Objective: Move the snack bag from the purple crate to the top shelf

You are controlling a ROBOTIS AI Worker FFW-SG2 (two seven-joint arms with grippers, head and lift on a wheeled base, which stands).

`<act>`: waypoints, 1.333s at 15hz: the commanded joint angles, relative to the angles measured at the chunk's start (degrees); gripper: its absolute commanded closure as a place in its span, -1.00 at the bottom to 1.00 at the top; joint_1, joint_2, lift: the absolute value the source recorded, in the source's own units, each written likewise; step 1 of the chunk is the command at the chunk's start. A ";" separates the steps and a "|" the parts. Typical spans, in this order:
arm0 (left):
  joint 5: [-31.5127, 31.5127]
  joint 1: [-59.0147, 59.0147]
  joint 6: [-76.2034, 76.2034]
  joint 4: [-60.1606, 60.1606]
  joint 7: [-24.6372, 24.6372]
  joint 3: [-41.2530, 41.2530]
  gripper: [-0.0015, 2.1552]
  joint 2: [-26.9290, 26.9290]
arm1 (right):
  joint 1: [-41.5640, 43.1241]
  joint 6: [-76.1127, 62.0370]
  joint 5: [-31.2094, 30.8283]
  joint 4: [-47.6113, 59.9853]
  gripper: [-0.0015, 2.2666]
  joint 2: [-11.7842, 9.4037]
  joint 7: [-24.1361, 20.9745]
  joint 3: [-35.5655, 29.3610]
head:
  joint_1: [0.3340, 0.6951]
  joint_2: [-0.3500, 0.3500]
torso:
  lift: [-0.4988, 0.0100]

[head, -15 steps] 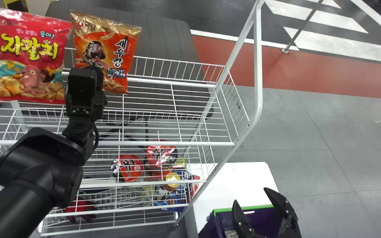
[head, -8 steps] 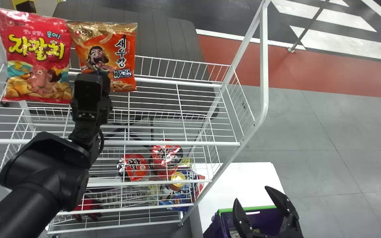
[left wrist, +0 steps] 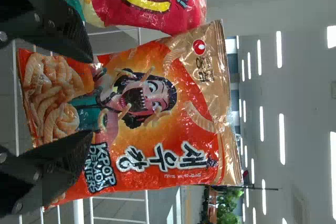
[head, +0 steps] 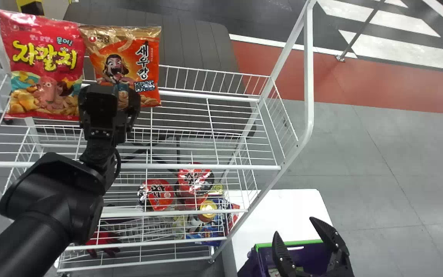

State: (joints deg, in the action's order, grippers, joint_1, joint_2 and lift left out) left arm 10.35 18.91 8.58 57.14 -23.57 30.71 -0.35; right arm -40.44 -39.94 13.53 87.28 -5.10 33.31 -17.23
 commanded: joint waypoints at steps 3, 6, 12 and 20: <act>-0.15 -3.44 -1.34 5.09 0.10 -0.04 -0.89 0.50 | 0.01 0.00 0.09 0.08 -0.91 0.00 -0.08 0.00 | 1.00 -0.88 | 0.97; -2.00 -10.83 -11.18 20.03 0.72 0.49 -0.89 0.50 | -0.43 0.35 0.44 1.84 -0.91 -0.09 -0.26 0.00 | 1.00 -0.97 | 0.97; -3.49 -33.77 -28.58 58.88 1.77 -7.77 -0.88 -12.22 | -5.00 14.41 2.64 23.02 -0.90 -0.09 -2.02 -1.23 | 1.00 -1.00 | 0.97; -4.37 -62.07 1.12 70.48 3.09 -23.33 -0.87 -13.62 | -15.29 27.60 -2.11 47.28 -0.87 1.41 -12.30 9.93 | 1.00 -0.11 | 0.97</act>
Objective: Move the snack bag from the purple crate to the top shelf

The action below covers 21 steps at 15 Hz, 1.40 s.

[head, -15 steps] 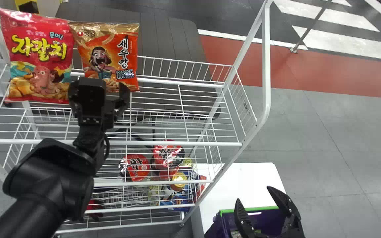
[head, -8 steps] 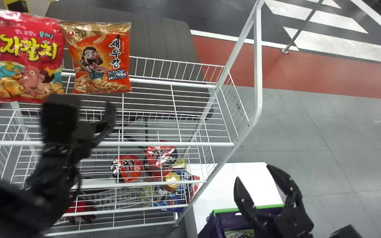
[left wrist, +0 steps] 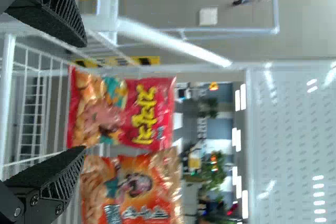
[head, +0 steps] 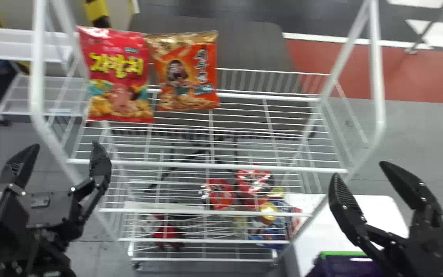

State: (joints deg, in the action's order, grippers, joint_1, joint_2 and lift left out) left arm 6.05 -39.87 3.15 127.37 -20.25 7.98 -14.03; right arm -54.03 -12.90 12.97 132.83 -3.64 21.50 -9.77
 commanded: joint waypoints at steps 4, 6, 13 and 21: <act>-1.57 -7.06 9.54 0.34 -2.42 0.99 -0.87 0.50 | -4.68 0.38 -5.06 2.35 -0.87 -0.76 -4.63 8.37 | 1.00 0.21 | 0.97; -3.59 -7.77 9.54 -0.19 -3.30 2.74 -0.87 0.41 | -5.91 0.03 -6.46 2.17 -0.87 -1.29 -7.09 10.21 | 1.00 0.27 | 0.97; -6.23 -10.23 10.42 -1.15 -3.74 5.20 -0.87 -0.38 | -7.94 4.95 -6.90 2.53 -0.87 -3.04 -11.39 12.76 | 1.00 0.25 | 0.97; -6.49 -10.23 10.07 -1.59 -4.27 5.64 -0.87 0.15 | -8.11 4.95 -5.85 2.70 -0.87 -3.04 -11.66 11.80 | 1.00 0.19 | 0.97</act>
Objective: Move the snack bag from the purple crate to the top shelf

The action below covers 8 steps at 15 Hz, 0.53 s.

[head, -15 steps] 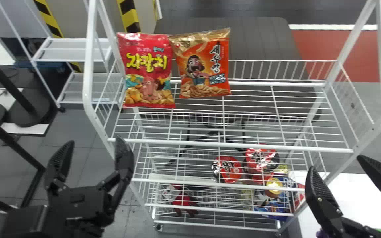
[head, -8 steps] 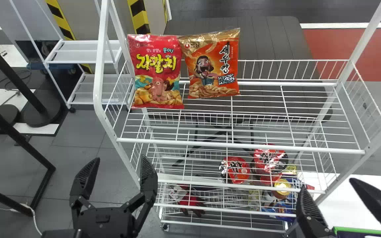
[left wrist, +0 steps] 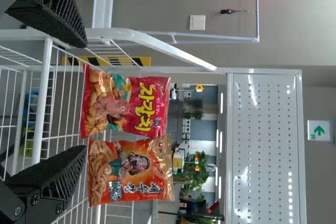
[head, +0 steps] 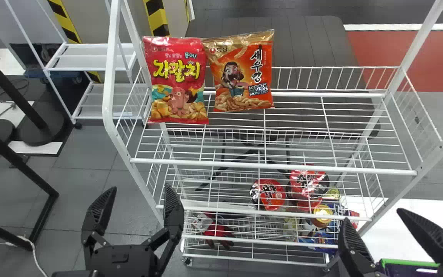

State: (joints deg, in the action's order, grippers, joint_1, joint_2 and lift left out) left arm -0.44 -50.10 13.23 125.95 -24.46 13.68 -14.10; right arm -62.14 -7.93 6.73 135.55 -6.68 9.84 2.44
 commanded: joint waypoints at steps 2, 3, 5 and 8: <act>0.00 0.35 -0.01 -0.35 -0.77 -0.23 -0.87 0.30 | -0.09 -0.37 1.00 -0.02 -0.87 0.00 0.00 -1.30 | 1.00 0.18 | 0.97; 0.00 0.44 -0.01 -0.35 -1.12 -0.41 -0.87 0.39 | -0.18 -0.37 1.00 -0.02 -0.87 -0.09 0.00 -1.47 | 1.00 0.17 | 0.97; 0.09 0.61 -0.01 -0.44 -1.12 -0.58 -0.87 0.39 | -0.18 -0.37 1.18 -0.11 -0.87 -0.18 0.00 -1.65 | 1.00 0.16 | 0.97; 0.70 1.05 -0.18 -0.62 -1.03 -0.94 -0.87 0.48 | -0.18 -0.37 1.18 -0.11 -0.87 -0.27 0.00 -1.73 | 1.00 0.17 | 0.97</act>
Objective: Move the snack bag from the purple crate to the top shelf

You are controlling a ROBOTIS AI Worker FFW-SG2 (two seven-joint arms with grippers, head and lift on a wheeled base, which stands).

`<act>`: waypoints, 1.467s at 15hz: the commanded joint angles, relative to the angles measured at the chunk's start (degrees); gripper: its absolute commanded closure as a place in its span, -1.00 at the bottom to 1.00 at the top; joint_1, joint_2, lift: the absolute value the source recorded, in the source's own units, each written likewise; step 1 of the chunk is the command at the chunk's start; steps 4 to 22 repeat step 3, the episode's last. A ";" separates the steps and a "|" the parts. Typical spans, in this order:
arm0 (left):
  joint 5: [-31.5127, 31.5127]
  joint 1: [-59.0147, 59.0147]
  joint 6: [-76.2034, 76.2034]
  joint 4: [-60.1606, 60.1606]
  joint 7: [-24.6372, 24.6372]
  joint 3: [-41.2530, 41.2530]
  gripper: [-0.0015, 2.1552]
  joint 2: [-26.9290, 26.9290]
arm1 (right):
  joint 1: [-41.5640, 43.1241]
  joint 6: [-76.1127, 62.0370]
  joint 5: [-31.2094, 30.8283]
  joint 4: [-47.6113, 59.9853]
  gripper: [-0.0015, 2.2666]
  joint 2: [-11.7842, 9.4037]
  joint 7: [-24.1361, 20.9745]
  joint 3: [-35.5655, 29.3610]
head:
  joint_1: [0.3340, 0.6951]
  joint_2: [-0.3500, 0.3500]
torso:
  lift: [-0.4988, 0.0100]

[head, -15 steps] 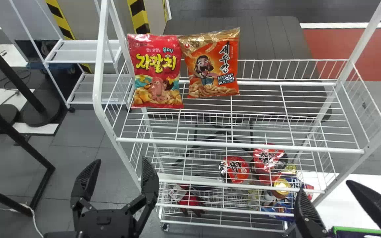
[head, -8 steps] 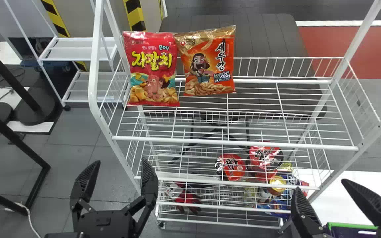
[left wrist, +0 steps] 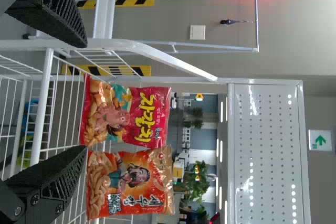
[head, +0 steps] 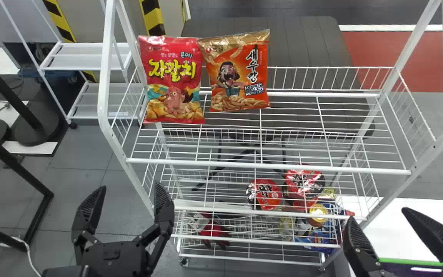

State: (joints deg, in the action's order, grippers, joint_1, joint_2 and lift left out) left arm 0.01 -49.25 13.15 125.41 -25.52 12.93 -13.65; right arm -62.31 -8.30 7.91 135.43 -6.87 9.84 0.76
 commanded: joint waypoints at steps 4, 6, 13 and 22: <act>1.04 0.47 -0.10 -0.26 0.29 -1.06 -0.87 0.03 | 0.00 0.00 0.00 -0.08 -0.87 -0.08 0.00 -0.41 | 1.00 0.17 | 0.97; 1.04 0.47 -0.10 -0.26 0.29 -1.06 -0.87 0.03 | 0.00 0.00 0.00 -0.08 -0.87 -0.08 0.00 -0.41 | 1.00 0.17 | 0.97; 1.04 0.47 -0.10 -0.26 0.29 -1.06 -0.87 0.03 | 0.00 0.00 0.00 -0.08 -0.87 -0.08 0.00 -0.41 | 1.00 0.17 | 0.97; 1.04 0.47 -0.10 -0.26 0.29 -1.06 -0.87 0.03 | 0.00 0.00 0.00 -0.08 -0.87 -0.08 0.00 -0.41 | 1.00 0.17 | 0.97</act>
